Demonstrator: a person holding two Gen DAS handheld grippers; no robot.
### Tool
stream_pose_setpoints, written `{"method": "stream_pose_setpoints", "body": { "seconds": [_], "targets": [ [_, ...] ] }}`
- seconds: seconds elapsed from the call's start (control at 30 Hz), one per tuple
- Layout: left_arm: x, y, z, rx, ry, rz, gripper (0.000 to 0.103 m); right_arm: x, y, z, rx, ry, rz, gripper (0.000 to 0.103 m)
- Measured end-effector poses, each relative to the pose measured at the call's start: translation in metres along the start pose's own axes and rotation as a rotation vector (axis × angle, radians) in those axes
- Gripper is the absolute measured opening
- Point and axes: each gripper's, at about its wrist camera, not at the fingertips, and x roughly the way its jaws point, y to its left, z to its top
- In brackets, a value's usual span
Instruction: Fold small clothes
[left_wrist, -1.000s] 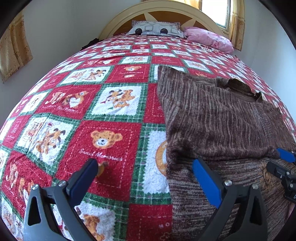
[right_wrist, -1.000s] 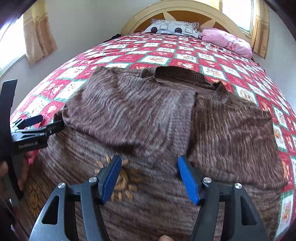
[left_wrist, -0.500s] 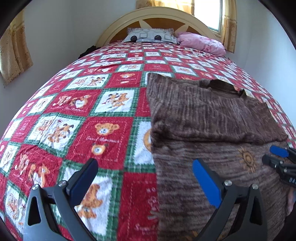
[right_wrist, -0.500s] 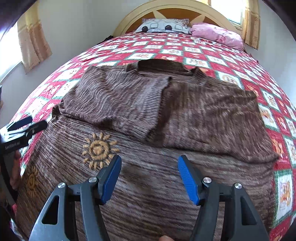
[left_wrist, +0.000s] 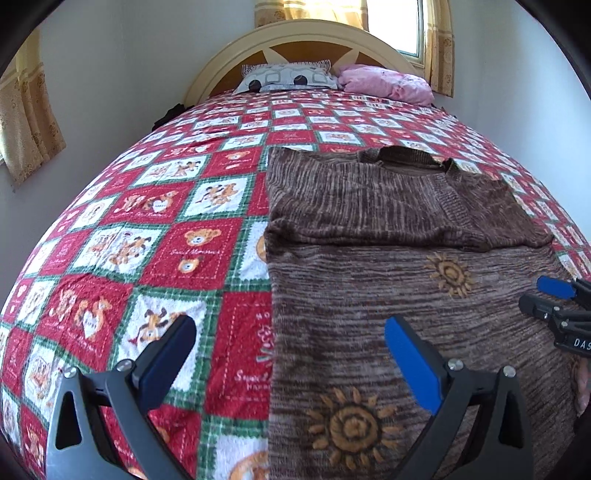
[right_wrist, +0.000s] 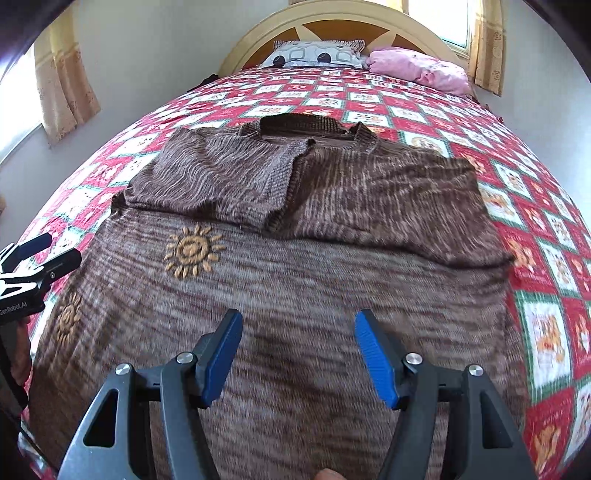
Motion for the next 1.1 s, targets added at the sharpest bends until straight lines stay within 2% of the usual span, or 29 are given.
{"method": "stream_pose_setpoints", "body": {
  "seconds": [0.3, 0.63, 1.1],
  "targets": [
    [-0.021, -0.015, -0.022, -0.013, 0.011, -0.031, 0.103, -0.024, -0.004, -0.03, -0.017, -0.026, -0.027, 0.065],
    [-0.043, -0.04, -0.044, 0.035, 0.004, -0.047, 0.103, -0.049, -0.004, -0.063, -0.019, -0.056, -0.038, 0.066],
    [-0.07, -0.048, -0.07, 0.053, -0.013, -0.062, 0.103, -0.07, 0.003, -0.092, -0.013, -0.07, -0.031, 0.066]
  ]
}}
